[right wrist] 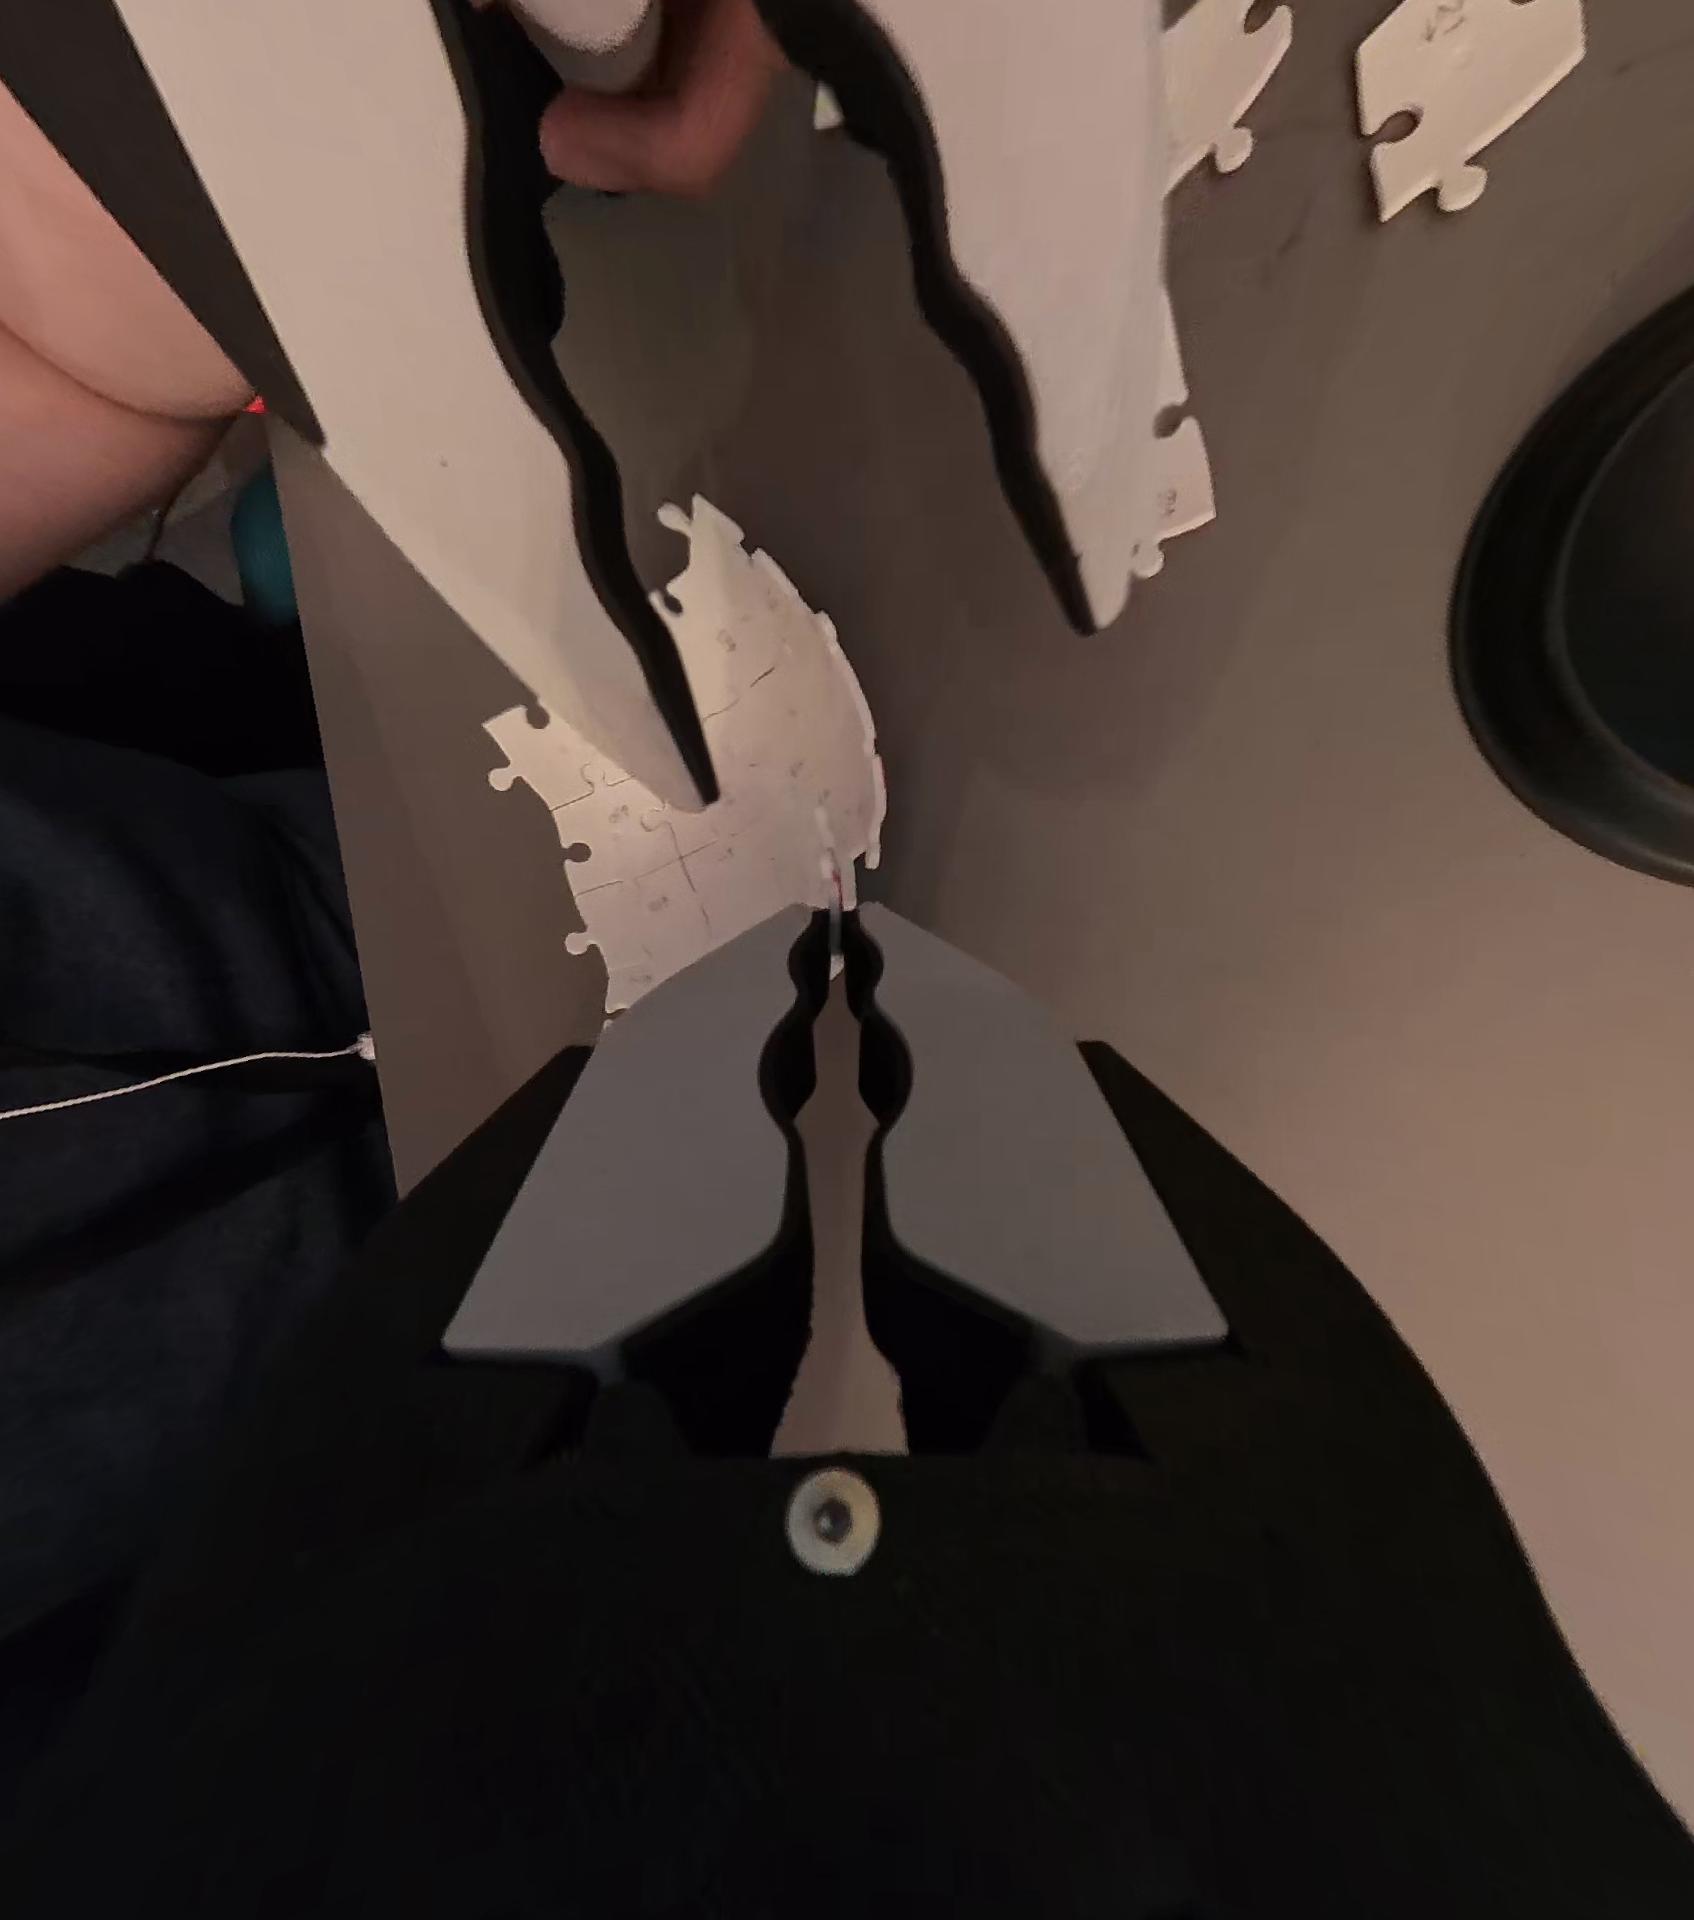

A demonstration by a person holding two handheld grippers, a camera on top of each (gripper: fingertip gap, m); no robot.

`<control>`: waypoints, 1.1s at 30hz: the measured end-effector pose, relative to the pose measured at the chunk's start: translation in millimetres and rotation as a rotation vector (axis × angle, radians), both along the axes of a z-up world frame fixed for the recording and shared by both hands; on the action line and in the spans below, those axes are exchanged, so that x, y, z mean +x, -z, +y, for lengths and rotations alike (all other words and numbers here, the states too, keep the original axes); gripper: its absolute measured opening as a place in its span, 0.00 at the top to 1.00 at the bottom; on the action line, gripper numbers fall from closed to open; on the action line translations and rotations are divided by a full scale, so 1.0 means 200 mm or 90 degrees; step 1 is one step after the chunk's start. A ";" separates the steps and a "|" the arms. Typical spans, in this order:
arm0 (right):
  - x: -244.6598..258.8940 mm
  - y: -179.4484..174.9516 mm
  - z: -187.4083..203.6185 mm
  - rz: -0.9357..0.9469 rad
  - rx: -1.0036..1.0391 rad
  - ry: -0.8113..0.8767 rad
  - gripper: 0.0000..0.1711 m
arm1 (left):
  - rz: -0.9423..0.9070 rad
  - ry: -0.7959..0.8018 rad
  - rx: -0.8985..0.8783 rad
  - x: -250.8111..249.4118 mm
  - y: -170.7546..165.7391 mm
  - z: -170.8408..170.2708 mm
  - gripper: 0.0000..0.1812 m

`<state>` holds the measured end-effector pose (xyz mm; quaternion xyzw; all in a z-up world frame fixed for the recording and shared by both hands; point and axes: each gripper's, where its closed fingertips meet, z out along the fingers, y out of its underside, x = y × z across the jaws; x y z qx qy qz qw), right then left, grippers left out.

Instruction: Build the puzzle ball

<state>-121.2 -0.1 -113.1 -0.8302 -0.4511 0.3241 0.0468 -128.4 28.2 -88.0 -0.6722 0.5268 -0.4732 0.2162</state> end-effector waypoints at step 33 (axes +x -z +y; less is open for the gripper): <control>0.02 -0.08 -0.05 0.023 -0.034 -0.021 0.98 | -0.212 -0.099 0.051 0.00 -0.42 0.09 0.72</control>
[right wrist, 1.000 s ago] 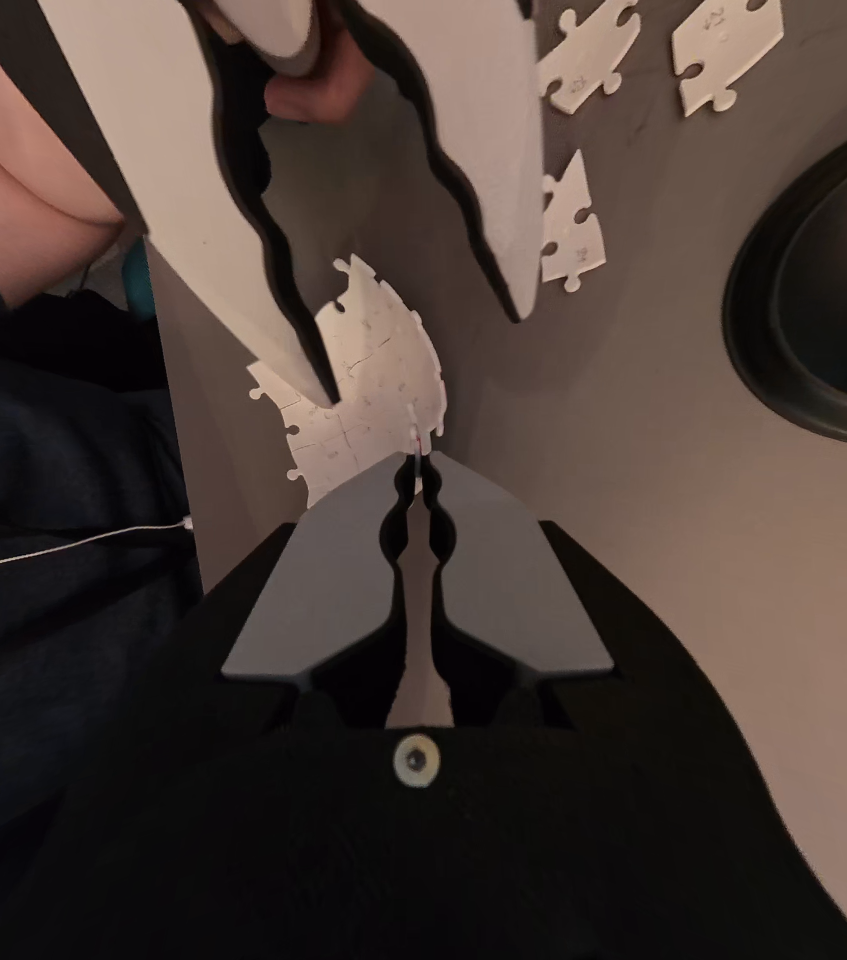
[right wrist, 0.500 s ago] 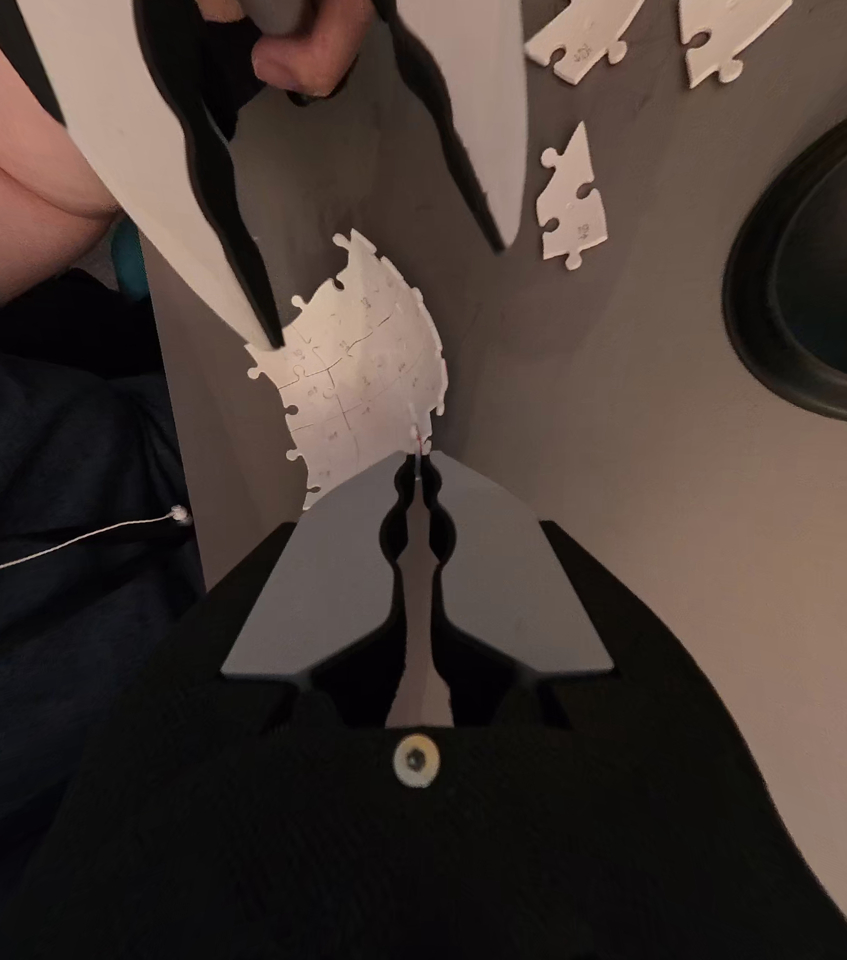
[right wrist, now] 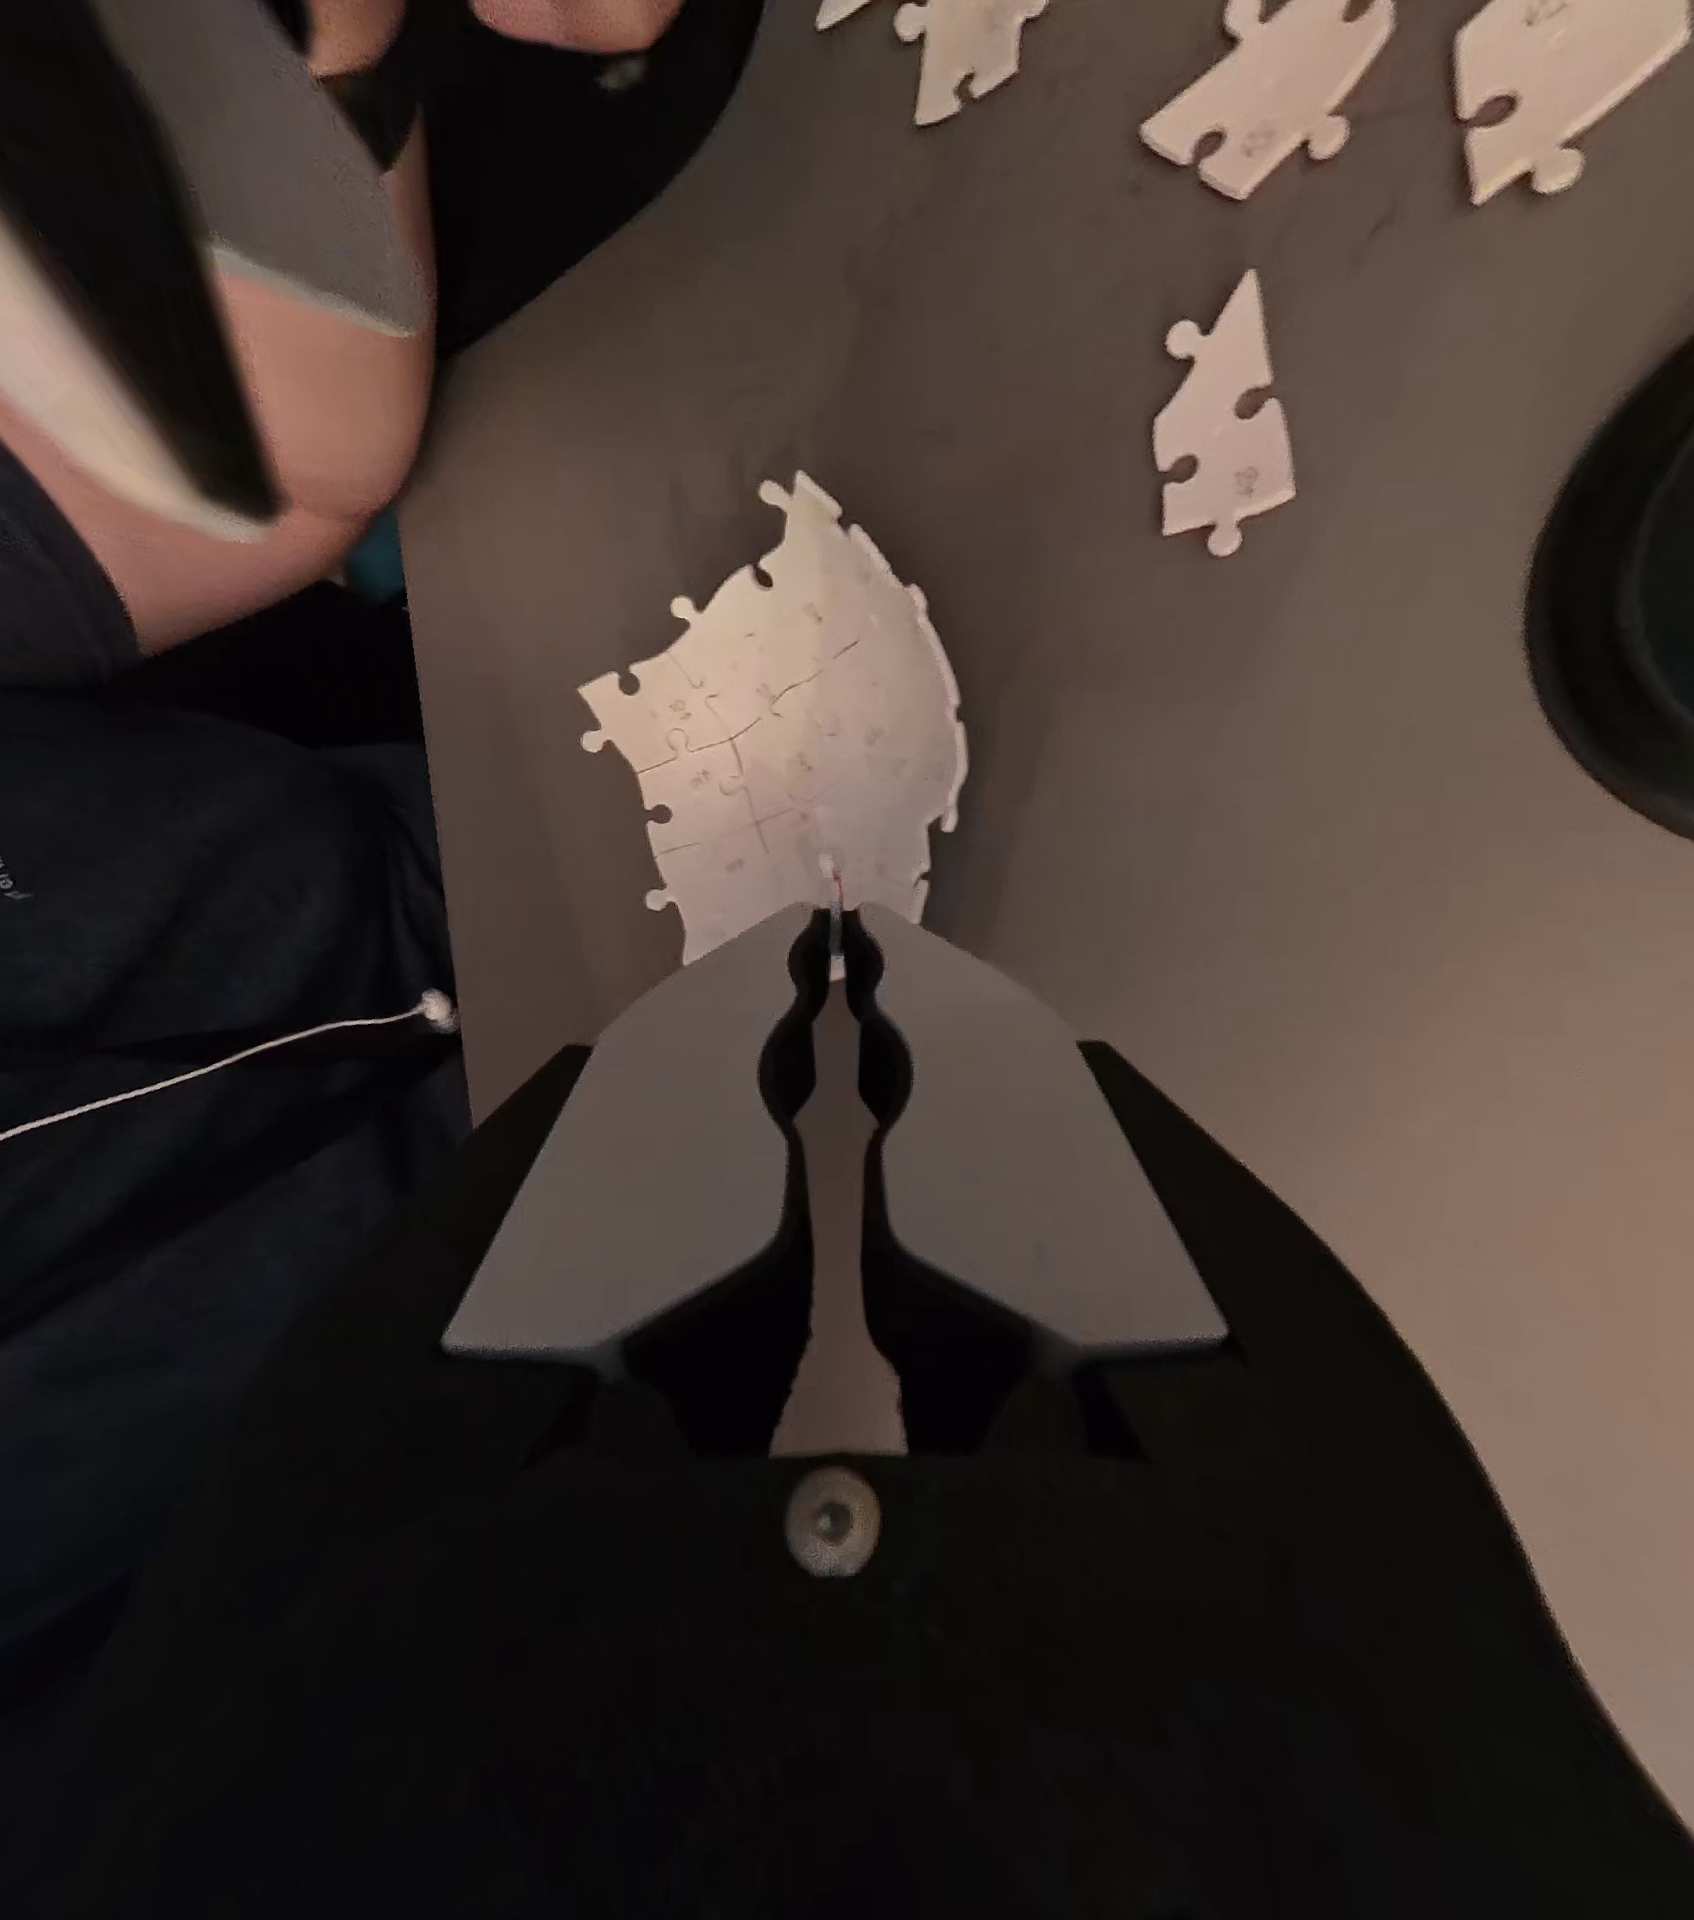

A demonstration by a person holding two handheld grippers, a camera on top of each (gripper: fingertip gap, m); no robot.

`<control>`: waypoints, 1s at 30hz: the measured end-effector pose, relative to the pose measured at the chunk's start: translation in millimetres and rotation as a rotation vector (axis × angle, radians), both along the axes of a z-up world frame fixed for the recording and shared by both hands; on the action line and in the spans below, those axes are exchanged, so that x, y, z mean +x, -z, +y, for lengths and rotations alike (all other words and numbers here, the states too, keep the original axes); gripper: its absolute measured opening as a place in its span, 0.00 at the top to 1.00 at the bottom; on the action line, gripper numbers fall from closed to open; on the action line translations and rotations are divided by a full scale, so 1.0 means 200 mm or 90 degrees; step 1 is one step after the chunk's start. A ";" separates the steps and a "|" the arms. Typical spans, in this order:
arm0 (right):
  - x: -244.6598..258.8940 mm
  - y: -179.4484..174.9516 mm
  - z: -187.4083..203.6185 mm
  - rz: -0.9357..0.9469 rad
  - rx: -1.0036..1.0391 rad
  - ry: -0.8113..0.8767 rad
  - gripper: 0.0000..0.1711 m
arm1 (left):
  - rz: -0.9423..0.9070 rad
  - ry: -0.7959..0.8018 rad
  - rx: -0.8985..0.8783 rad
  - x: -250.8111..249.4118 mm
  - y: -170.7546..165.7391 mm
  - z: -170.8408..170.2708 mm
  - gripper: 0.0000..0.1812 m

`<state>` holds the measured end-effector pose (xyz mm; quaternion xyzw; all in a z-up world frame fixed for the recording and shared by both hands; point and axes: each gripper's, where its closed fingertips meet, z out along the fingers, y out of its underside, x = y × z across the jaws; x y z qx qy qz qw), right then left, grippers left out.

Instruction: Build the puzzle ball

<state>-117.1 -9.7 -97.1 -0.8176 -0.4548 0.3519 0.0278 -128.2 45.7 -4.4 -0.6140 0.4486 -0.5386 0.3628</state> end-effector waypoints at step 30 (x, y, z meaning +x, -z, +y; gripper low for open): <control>0.04 0.00 0.04 -0.054 0.052 -0.007 0.98 | -0.088 0.066 0.021 -0.02 0.00 -0.06 0.73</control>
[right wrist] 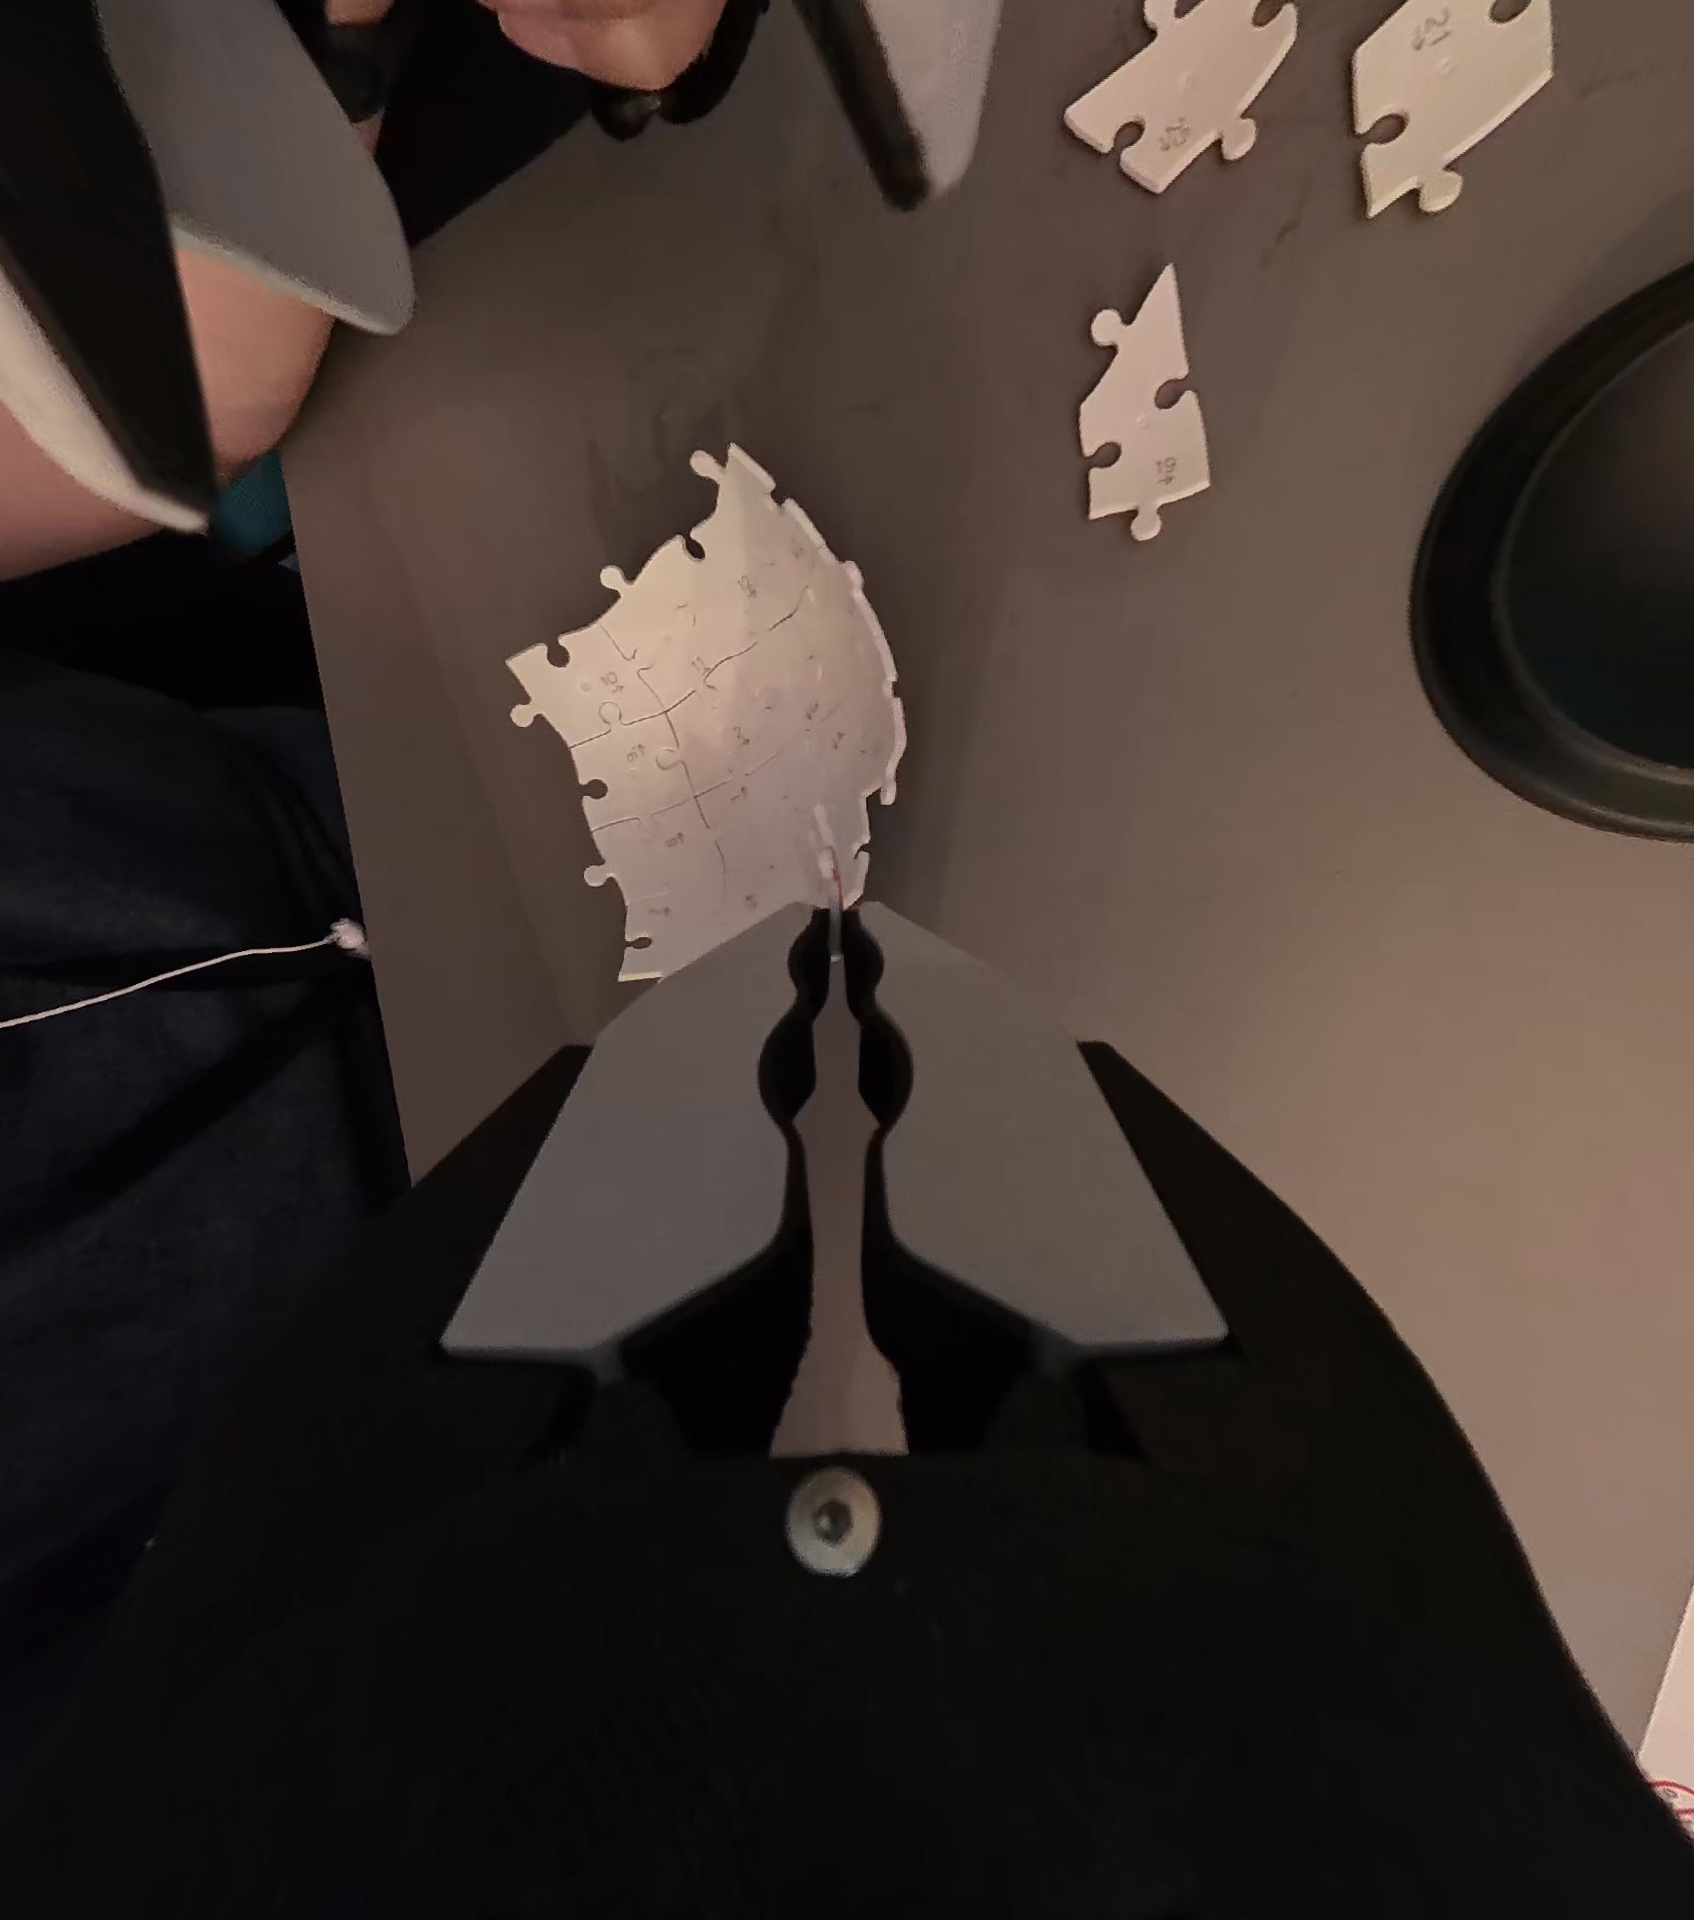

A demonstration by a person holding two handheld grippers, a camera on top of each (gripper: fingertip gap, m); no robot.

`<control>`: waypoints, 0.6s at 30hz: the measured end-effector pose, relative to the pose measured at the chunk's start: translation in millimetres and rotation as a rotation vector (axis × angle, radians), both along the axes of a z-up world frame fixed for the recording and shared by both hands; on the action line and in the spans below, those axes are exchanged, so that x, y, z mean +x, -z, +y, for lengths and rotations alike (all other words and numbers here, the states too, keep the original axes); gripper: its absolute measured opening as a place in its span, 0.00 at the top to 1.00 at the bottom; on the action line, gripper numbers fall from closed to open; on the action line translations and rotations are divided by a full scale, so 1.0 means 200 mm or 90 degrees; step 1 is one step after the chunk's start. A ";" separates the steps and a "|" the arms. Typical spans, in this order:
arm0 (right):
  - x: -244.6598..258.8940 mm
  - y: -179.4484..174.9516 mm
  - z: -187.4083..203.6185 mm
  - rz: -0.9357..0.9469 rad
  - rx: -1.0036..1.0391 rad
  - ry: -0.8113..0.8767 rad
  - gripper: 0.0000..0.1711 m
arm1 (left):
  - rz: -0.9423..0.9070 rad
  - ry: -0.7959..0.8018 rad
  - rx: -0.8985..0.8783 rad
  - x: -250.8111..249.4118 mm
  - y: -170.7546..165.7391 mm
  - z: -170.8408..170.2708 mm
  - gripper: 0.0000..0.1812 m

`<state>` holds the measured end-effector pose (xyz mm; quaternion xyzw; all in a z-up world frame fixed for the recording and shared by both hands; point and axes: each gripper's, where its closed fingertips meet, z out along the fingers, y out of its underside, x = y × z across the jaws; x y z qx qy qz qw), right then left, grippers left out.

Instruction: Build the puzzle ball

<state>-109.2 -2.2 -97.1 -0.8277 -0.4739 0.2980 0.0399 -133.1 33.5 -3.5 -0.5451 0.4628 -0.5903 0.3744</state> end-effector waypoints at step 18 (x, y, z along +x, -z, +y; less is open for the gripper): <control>0.00 0.00 0.02 0.009 0.001 0.004 0.98 | 0.031 -0.004 -0.014 0.01 0.05 0.01 0.73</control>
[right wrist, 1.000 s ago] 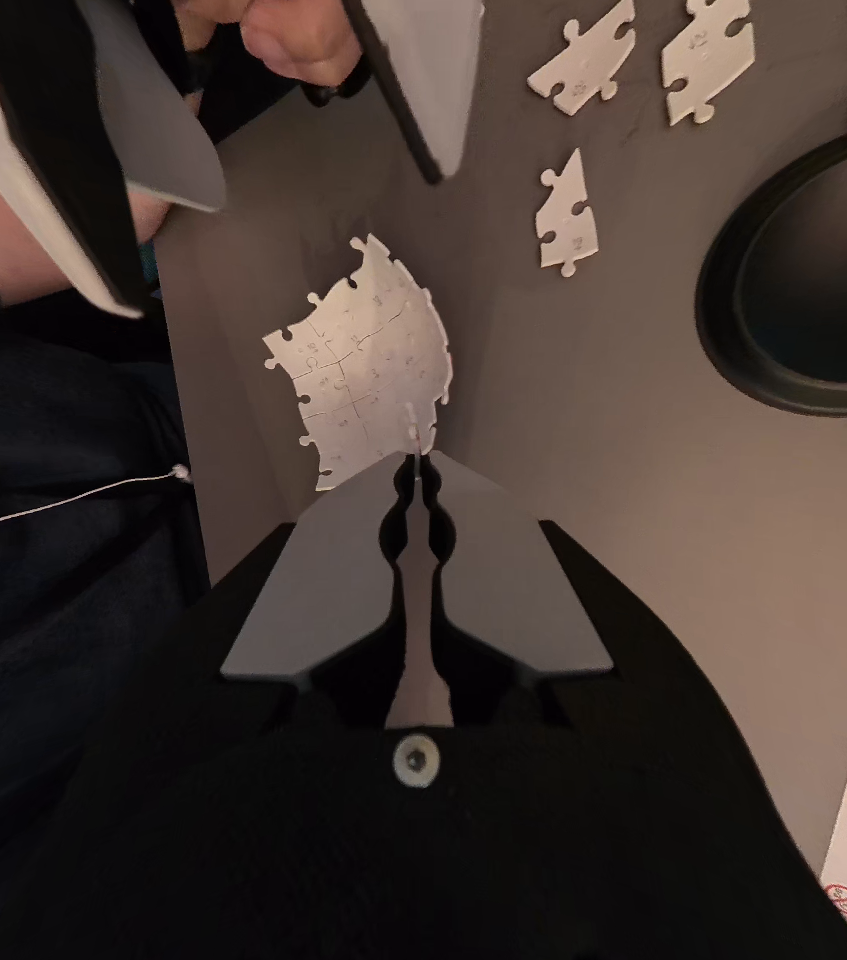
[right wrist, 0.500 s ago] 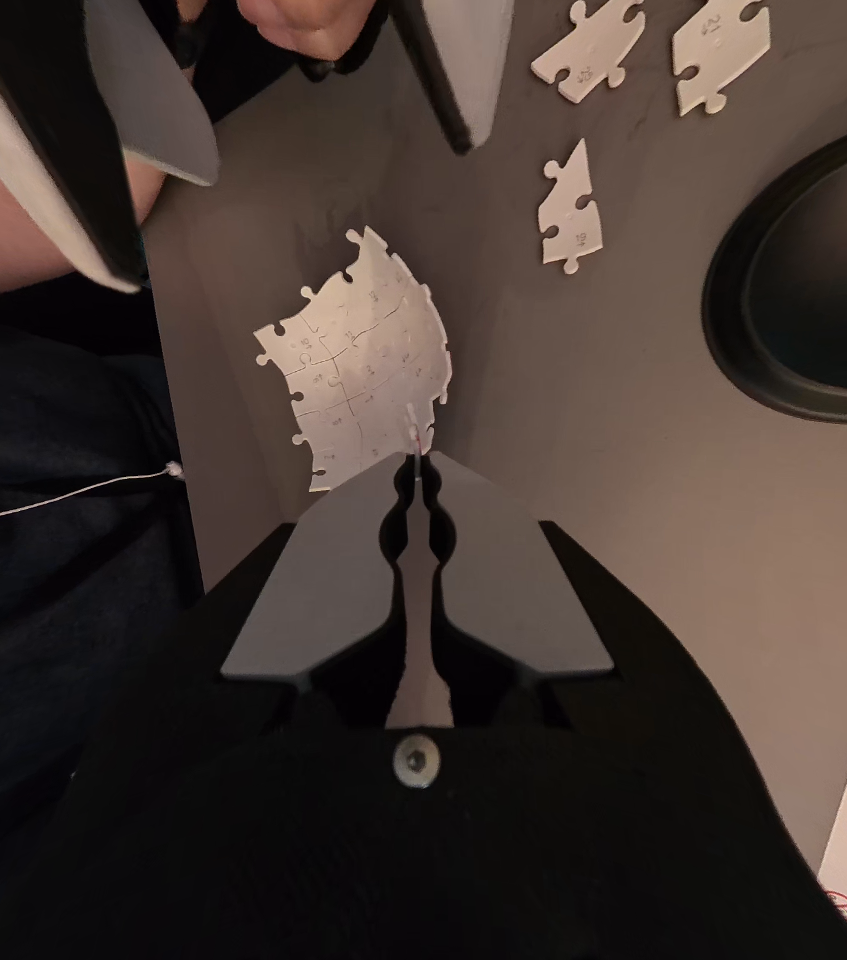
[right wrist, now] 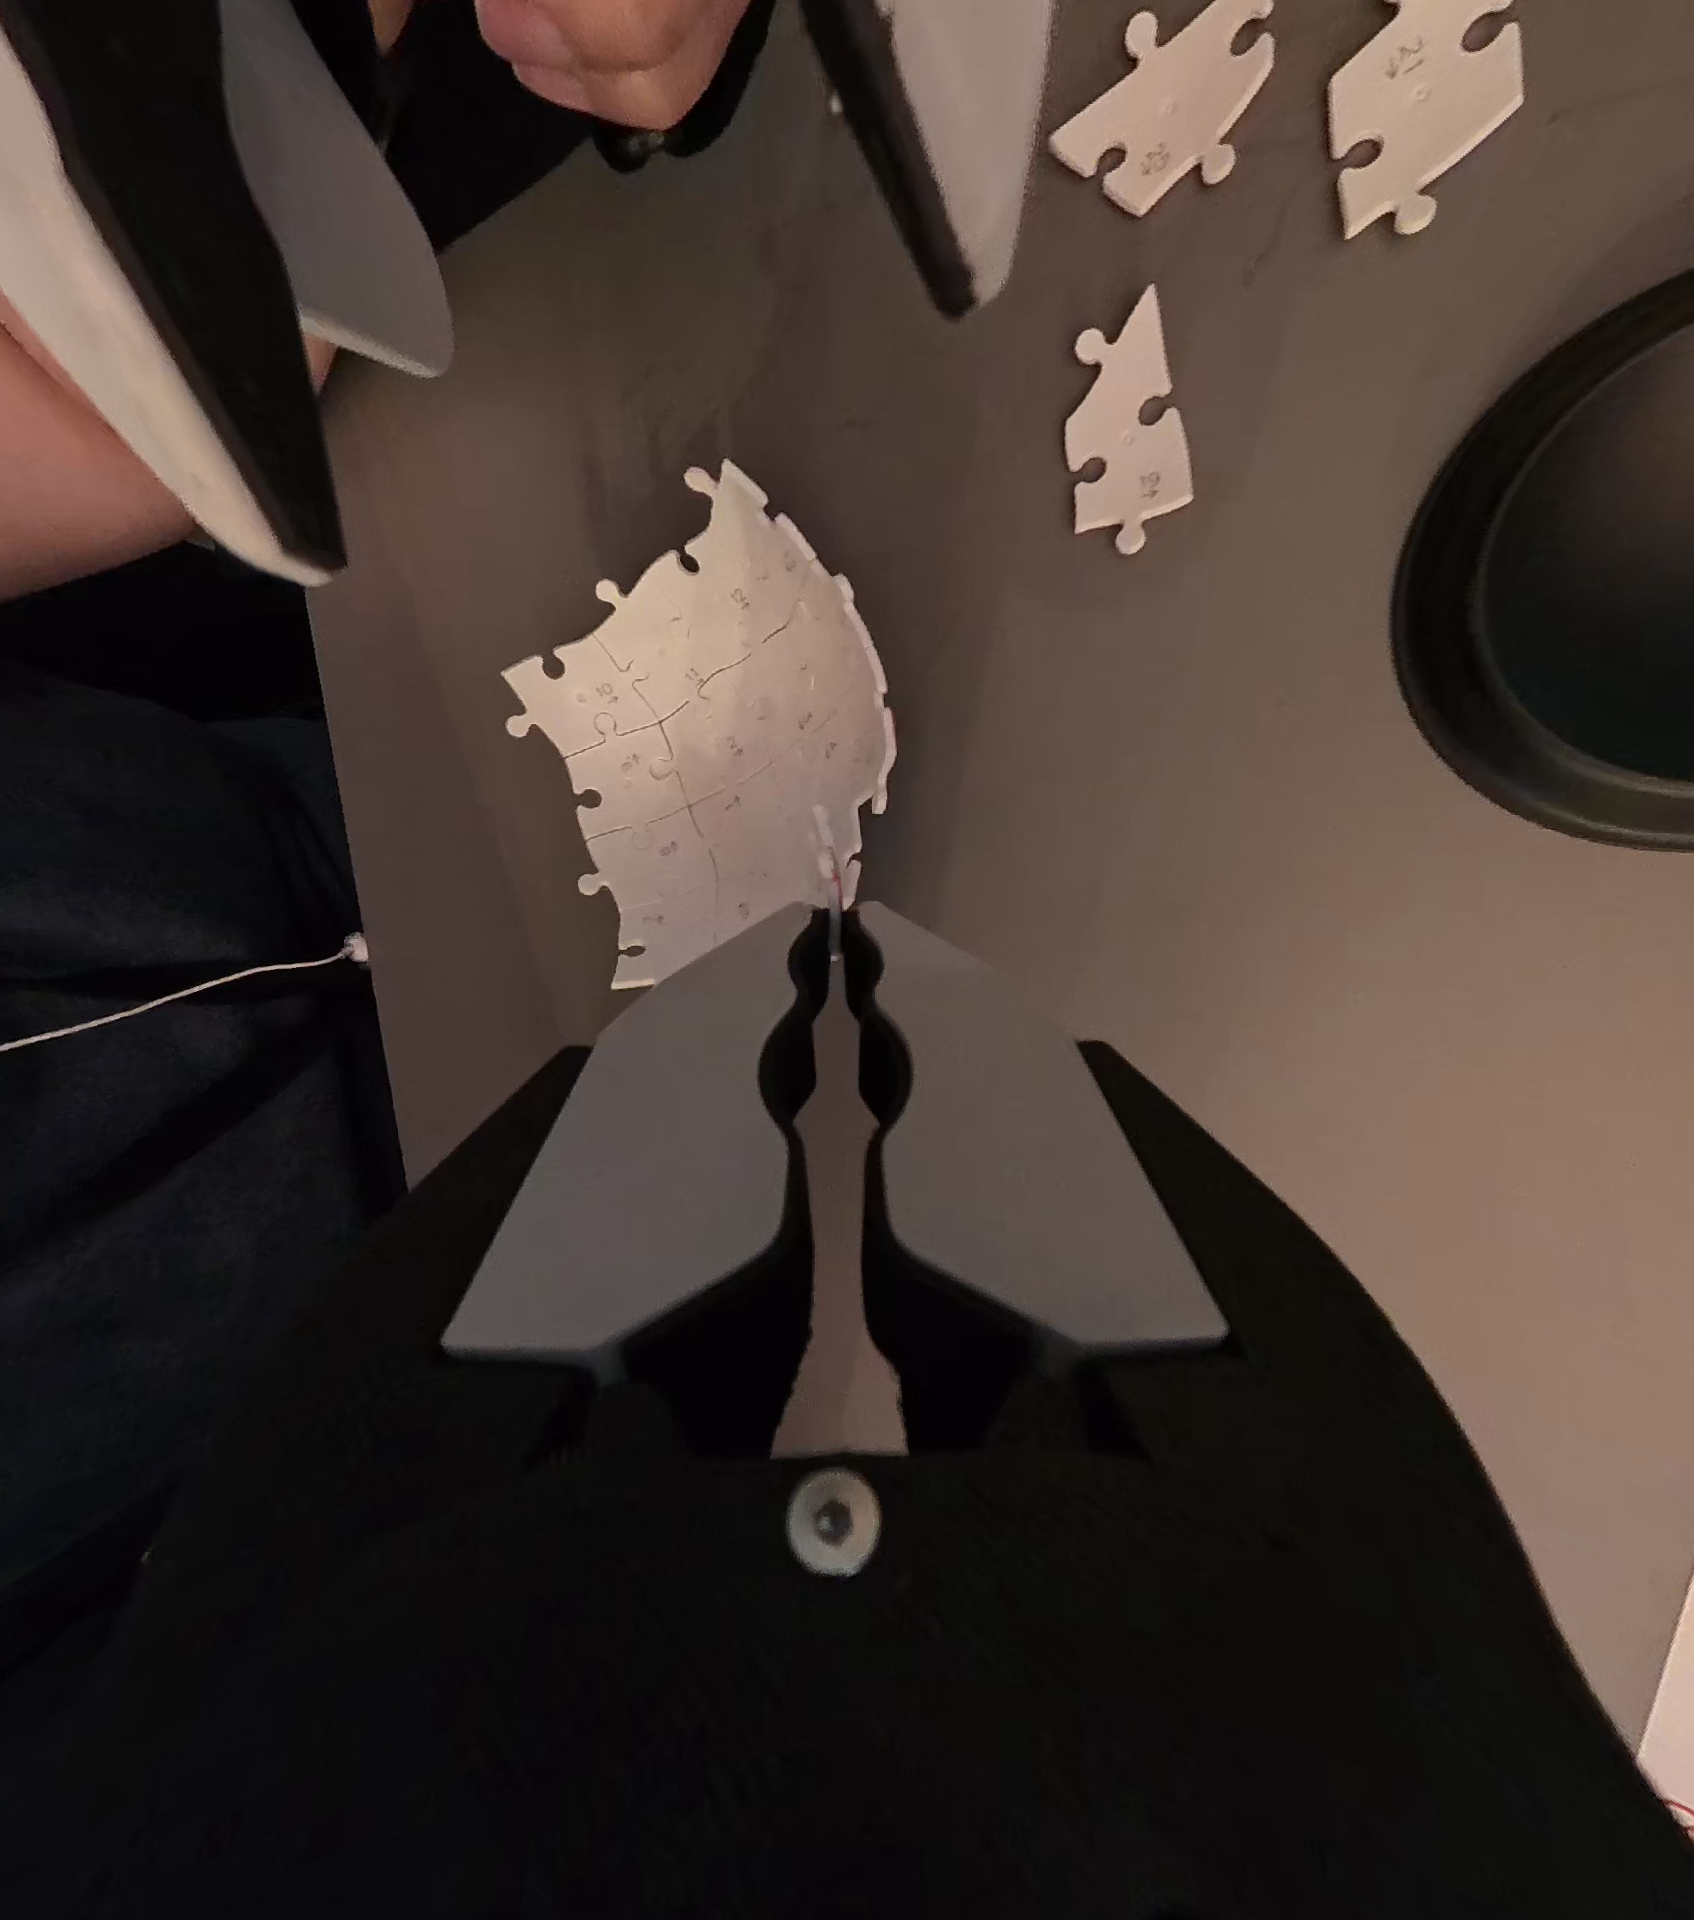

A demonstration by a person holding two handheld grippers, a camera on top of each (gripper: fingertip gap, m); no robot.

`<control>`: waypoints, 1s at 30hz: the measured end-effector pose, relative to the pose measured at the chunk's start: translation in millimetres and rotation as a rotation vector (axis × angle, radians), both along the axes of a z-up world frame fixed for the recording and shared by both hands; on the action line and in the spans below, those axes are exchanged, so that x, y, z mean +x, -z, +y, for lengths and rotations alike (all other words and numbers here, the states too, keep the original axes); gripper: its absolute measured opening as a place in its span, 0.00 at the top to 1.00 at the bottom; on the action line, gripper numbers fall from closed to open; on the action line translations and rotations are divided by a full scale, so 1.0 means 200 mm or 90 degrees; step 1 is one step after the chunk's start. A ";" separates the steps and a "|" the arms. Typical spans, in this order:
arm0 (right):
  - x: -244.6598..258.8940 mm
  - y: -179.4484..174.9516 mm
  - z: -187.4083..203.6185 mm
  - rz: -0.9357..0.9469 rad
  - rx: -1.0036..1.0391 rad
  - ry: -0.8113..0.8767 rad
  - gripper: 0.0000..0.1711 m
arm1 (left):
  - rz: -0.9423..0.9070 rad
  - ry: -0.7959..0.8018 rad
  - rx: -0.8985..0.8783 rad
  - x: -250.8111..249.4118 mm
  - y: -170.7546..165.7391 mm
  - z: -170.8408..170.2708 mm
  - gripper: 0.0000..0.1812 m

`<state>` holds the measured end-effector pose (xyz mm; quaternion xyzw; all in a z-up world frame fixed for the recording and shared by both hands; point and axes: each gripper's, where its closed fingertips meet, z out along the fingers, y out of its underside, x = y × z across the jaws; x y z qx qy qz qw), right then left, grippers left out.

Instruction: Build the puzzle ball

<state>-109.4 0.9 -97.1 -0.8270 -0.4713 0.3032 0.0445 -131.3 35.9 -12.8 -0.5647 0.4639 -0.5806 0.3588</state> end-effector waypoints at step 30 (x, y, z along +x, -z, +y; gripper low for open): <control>-0.01 0.02 0.00 -0.011 0.003 -0.010 0.98 | 0.031 0.006 -0.010 0.00 0.05 0.01 0.73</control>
